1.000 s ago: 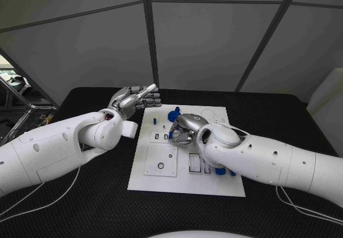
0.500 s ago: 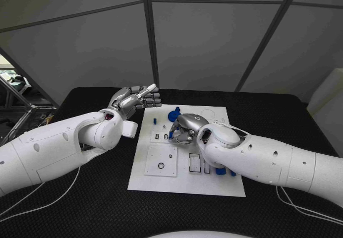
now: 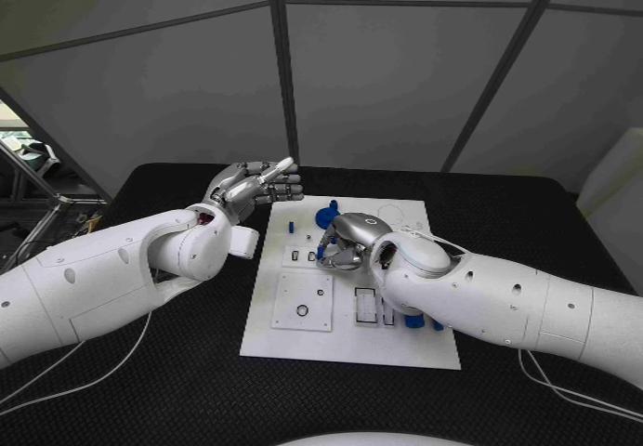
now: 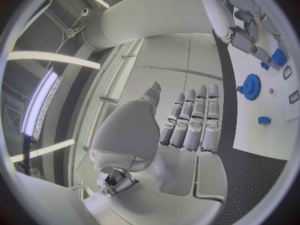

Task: Assemble the parts on the task board

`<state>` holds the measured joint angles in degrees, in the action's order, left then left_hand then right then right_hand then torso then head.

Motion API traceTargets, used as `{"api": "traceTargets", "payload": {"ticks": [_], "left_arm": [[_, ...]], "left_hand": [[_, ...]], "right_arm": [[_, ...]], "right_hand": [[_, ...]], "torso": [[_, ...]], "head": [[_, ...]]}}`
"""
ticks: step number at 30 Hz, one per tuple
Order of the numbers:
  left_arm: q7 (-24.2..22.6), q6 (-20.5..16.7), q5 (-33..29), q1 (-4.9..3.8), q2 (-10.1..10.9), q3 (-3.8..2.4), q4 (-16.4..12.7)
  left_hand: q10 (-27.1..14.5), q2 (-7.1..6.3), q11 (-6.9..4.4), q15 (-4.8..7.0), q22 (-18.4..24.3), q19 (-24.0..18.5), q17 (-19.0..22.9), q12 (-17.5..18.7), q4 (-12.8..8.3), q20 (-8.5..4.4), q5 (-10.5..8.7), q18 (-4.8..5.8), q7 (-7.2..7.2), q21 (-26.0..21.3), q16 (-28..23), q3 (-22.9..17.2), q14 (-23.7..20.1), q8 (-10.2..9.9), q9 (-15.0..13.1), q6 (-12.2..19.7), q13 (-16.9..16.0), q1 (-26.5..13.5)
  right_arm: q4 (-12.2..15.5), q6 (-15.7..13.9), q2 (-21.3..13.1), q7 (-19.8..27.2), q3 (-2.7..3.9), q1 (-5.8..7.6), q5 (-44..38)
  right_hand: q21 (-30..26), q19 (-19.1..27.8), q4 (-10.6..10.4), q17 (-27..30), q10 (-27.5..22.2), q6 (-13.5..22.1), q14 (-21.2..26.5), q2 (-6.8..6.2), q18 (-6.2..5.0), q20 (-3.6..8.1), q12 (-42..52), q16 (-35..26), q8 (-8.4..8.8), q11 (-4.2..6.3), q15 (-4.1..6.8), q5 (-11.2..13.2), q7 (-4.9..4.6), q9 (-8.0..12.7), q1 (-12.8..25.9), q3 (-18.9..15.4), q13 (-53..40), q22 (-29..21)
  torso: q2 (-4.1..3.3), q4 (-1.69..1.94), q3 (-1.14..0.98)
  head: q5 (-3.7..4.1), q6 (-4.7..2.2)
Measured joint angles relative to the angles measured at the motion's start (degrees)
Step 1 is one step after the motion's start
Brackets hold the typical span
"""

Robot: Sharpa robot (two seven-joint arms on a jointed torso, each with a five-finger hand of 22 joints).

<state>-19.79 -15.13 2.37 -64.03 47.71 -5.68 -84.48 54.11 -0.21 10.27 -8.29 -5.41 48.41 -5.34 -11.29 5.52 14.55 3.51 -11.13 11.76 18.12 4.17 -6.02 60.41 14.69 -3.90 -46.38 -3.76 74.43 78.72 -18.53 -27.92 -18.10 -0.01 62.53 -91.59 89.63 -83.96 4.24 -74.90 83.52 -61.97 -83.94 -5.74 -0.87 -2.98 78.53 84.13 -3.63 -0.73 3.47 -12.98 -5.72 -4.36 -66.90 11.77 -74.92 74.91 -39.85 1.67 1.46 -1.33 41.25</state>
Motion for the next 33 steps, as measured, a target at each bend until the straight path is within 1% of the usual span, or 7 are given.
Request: {"api": "traceTargets", "payload": {"ticks": [7, 13, 17, 21, 26, 29, 33], "left_arm": [[0.01, 0.01, 0.00, 0.00, 0.01, 0.00, 0.02], [0.01, 0.01, 0.00, 0.00, 0.02, 0.00, 0.04], [0.01, 0.03, 0.00, 0.00, 0.02, 0.00, 0.09], [0.04, 0.05, 0.00, 0.00, 0.05, 0.00, 0.25], [0.10, 0.08, 0.06, 0.00, 0.12, 0.00, 0.58], [0.24, 0.10, 0.33, 0.00, 0.18, 0.00, 0.75], [0.98, 0.37, 1.89, 0.02, 0.34, 0.01, 0.87]], "left_hand": [[0.00, 0.00, 0.00, 0.00, 0.00, 0.00, 0.00, 0.00, 0.00, 0.00, 0.00, 0.00, 0.00, 0.00, 0.00, 0.00, 0.00, 0.00, 0.00, 0.00, 0.00, 0.00], [0.00, 0.00, 0.00, 0.00, 0.00, 0.00, 0.00, 0.00, 0.00, 0.00, 0.00, 0.00, 0.00, 0.00, 0.00, 0.00, 0.00, 0.00, 0.00, 0.00, 0.00, 0.00], [0.00, 0.00, 0.00, 0.00, 0.00, 0.00, 0.00, 0.00, 0.00, 0.00, 0.00, 0.00, 0.00, 0.00, 0.00, 0.00, 0.00, 0.00, 0.00, 0.00, 0.00, 0.00], [0.00, 0.23, 0.00, 0.00, 0.08, 0.00, 0.00, 0.00, -0.32, 0.00, 0.00, 0.00, 0.00, 0.00, 0.00, 0.01, 0.00, -0.28, 0.00, 0.00, 0.00, 0.23], [0.00, 0.23, 0.00, 0.00, 0.07, 0.00, -0.03, 0.01, -0.32, 0.00, 0.00, 0.00, 0.00, 0.00, 0.00, 0.01, 0.00, -0.28, 0.00, 0.00, 0.00, 0.23], [0.14, 0.23, -0.14, 0.27, 0.07, 0.66, -0.32, 0.25, -0.57, -0.39, 0.00, 0.00, 0.21, 0.03, 0.00, 0.26, 0.63, -0.28, 0.00, -0.21, 0.00, 0.23], [2.37, 0.27, -0.85, 1.31, -0.36, 3.56, -1.35, 0.16, -1.03, -1.25, 0.00, 0.00, 0.29, 1.85, 1.47, 0.25, 4.59, -0.46, -0.19, -1.85, -0.30, 0.23]], "right_arm": [[-0.07, -0.08, 0.02, 0.00, -0.01, 0.00, 0.00], [-0.09, -0.68, -0.04, 0.04, -0.05, -0.06, 0.00], [0.19, -1.88, -0.41, 0.22, -0.06, -0.07, 0.02], [0.96, -3.94, -1.20, 0.67, -0.06, -0.07, 0.06], [3.54, -7.08, -3.39, 1.81, -0.05, -0.07, 0.25], [5.55, -8.47, -5.01, 2.75, -0.03, -0.07, 0.52], [9.59, -9.74, -8.74, 5.50, 0.11, -0.07, 1.96]], "right_hand": [[0.00, 0.00, -0.29, 0.00, 0.00, 0.43, 0.00, -0.21, 0.00, 0.00, -0.23, 0.00, 0.00, 0.00, 0.00, 0.03, -0.04, 0.05, 0.21, -0.29, 0.00, 0.00], [-0.69, -0.01, -1.55, -0.05, -2.01, 5.09, -0.02, -2.35, 0.00, -0.42, -3.78, -0.80, 0.00, -0.92, -0.44, 2.55, -0.72, 0.51, 1.76, -2.35, 0.00, 0.00], [-1.01, -0.02, -4.52, -0.04, -2.59, 8.50, -0.09, -4.93, 0.00, -1.02, -4.88, -1.27, 0.00, -1.54, -1.13, 2.99, -1.42, 0.61, 0.29, -4.69, 0.52, 0.00], [-1.14, -0.09, -10.50, -0.04, -2.98, 11.20, -0.02, -7.20, 0.01, -1.52, -5.16, -1.27, 0.00, -1.93, -1.46, 2.99, -1.95, 0.62, -3.33, -6.81, 1.06, 0.00], [-1.14, -0.09, -15.36, -0.04, -2.98, 11.78, -0.01, -8.03, 0.01, -1.52, -5.16, -1.59, 0.00, -1.93, -1.45, 2.99, -1.98, 0.62, -6.50, -7.85, 1.27, 0.00], [-1.14, -0.09, -16.61, -0.03, -2.98, 11.72, -0.01, -8.31, 0.00, -1.52, -5.16, -1.59, 0.00, -1.93, -1.45, 2.99, -1.97, 0.62, -7.24, -8.02, 1.21, 0.00], [-1.64, -0.09, -17.38, -0.03, -2.98, 9.36, 0.00, -6.78, 0.00, -1.52, -4.82, -1.89, -0.83, -1.93, -1.45, 2.99, -1.62, 0.29, -8.76, -7.36, 0.89, 0.00]], "torso": [[0.00, 0.01, 0.00], [0.01, 0.01, 0.00], [0.02, 0.01, 0.00], [0.03, 0.01, -0.03], [0.07, 0.01, -0.06], [0.09, -0.03, -0.07], [0.16, -0.05, -0.08]], "head": [[-0.01, -0.01], [-0.02, -0.01], [-0.02, -0.01], [-0.02, -0.07], [-0.15, -0.22], [-0.18, -0.39], [-0.19, -0.68]]}}
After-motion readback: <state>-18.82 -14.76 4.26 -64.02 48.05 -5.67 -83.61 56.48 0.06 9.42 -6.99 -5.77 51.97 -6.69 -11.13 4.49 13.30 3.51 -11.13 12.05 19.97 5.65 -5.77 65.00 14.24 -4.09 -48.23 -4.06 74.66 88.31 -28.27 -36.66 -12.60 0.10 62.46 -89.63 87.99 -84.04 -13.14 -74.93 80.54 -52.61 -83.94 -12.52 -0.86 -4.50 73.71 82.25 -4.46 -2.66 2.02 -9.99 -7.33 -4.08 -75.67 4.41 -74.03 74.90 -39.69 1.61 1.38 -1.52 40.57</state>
